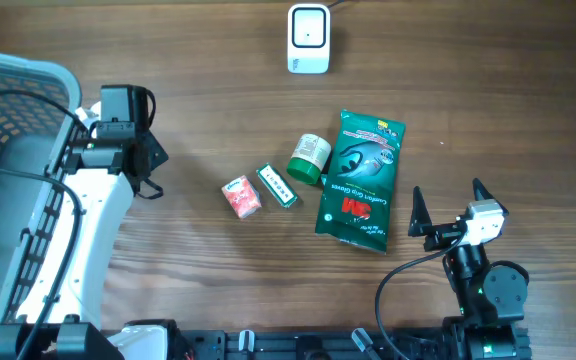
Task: Scan the item barcode
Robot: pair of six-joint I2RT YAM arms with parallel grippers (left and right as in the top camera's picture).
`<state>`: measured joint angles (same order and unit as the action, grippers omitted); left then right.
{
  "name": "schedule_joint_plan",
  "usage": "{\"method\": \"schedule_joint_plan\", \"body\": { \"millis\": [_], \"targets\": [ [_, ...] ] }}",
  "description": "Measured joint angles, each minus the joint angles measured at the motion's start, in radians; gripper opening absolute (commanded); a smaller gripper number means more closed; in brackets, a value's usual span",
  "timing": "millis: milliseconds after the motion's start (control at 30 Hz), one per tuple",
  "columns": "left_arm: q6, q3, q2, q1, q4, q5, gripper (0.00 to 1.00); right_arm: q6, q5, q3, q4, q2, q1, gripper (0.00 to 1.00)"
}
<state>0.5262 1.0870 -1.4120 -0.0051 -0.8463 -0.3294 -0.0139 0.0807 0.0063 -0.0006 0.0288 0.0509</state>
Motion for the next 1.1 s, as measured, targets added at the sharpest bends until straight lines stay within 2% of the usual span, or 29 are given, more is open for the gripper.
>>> {"method": "schedule_joint_plan", "body": {
  "millis": [133,300,400,633,833,933,1033,1100],
  "targets": [
    [0.015,-0.002,0.000,0.000,0.023,-0.034,0.04,0.000,0.000,0.000,0.000,0.000,0.000,1.00],
    [0.029,-0.008,-0.012,0.013,0.166,-0.161,0.04,0.000,0.000,0.000,0.000,0.000,0.000,1.00],
    [0.019,-0.009,-0.028,0.064,0.269,-0.182,0.04,0.000,0.000,0.000,0.000,0.000,0.000,1.00],
    [-0.118,-0.014,-0.045,0.105,0.470,0.004,0.04,0.000,0.000,0.000,0.000,0.000,0.000,1.00],
    [-0.237,-0.014,-0.045,0.070,0.561,0.406,0.08,0.000,0.000,0.000,0.000,0.000,0.000,1.00],
    [-0.257,-0.004,-0.043,0.043,0.642,0.545,0.12,0.000,0.000,0.000,0.000,0.000,0.000,1.00],
    [-0.264,0.059,-0.014,0.028,0.736,0.624,0.11,0.000,0.000,0.000,0.000,0.000,0.000,1.00],
    [-0.302,0.161,0.058,0.027,0.765,0.650,0.11,0.000,0.000,0.000,0.000,0.000,0.000,1.00]
  ]
}}
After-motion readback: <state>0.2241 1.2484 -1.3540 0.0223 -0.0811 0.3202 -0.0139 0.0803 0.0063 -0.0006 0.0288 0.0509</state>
